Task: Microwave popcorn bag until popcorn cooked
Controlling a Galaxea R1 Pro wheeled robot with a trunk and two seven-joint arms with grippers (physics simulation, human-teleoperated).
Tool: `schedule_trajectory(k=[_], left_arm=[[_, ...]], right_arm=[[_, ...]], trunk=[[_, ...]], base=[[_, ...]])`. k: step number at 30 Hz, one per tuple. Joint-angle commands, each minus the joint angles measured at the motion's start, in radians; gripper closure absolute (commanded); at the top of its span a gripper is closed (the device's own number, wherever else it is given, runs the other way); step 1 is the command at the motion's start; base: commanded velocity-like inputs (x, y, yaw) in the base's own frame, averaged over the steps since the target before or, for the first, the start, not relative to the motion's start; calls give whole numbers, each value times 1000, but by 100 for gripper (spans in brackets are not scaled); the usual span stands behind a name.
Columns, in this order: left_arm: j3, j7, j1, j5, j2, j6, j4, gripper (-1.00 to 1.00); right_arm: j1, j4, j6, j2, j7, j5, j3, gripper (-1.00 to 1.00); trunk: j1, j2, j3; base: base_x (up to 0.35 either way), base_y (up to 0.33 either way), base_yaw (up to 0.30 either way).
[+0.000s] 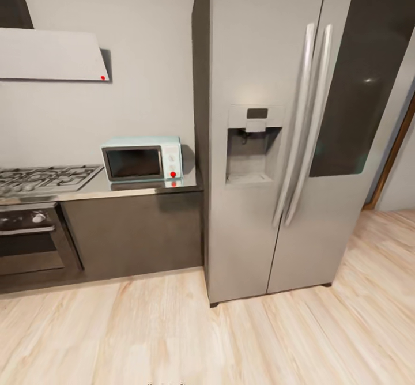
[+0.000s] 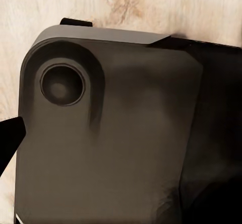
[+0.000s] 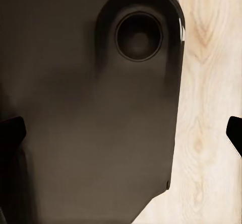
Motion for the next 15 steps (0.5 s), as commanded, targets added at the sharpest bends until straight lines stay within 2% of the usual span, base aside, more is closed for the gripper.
schedule_trajectory(k=[1,15], left_arm=[[0,0,0,8,0,-2,0,-100],[-2,-1,0,8,0,-3,0,-100]], right_arm=[[0,0,-3,0,0,1,0,-100],[0,0,-3,1,0,1,0,-100]], trunk=[[0,0,-1],[0,0,-1]], base=[[0,0,274],[0,0,274]])
